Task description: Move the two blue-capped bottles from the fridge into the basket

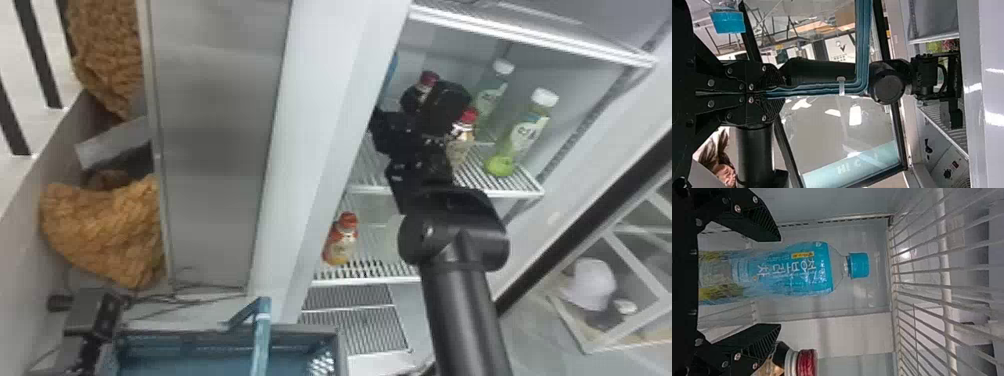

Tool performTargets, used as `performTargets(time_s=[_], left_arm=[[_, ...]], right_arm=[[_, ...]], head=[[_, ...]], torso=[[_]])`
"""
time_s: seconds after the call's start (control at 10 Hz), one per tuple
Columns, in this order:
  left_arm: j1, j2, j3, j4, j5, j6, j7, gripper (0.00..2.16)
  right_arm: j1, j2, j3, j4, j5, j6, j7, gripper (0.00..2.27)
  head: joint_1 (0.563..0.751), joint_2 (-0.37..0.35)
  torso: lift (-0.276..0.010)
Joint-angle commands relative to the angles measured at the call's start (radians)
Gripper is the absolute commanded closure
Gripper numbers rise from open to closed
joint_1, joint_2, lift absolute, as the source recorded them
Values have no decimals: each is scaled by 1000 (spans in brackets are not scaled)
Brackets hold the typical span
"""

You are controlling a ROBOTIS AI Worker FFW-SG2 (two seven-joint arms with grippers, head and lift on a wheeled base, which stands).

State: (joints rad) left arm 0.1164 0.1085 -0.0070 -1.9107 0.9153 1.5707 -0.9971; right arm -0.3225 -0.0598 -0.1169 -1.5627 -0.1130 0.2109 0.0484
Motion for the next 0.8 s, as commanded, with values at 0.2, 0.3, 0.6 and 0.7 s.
performTargets(time_s=[0.2,0.3,0.6,0.7], left_arm=[[-1,0,-1,0,0,1,0,1142],[-1,2,-1,0,0,1,0,1142],[-4,4,-1,0,0,1,0,1142],[-4,4,-1,0,0,1,0,1142]], right_arm=[[-53,0,13,59,25,8,-7,245],[-63,0,15,72,33,15,-12,245],[-100,0,15,121,55,32,-16,249],[-112,0,15,136,59,35,-18,251]], head=[[656,-350],[655,-350],[652,-350],[651,-350]], torso=[[-76],[-76],[-76],[-76]])
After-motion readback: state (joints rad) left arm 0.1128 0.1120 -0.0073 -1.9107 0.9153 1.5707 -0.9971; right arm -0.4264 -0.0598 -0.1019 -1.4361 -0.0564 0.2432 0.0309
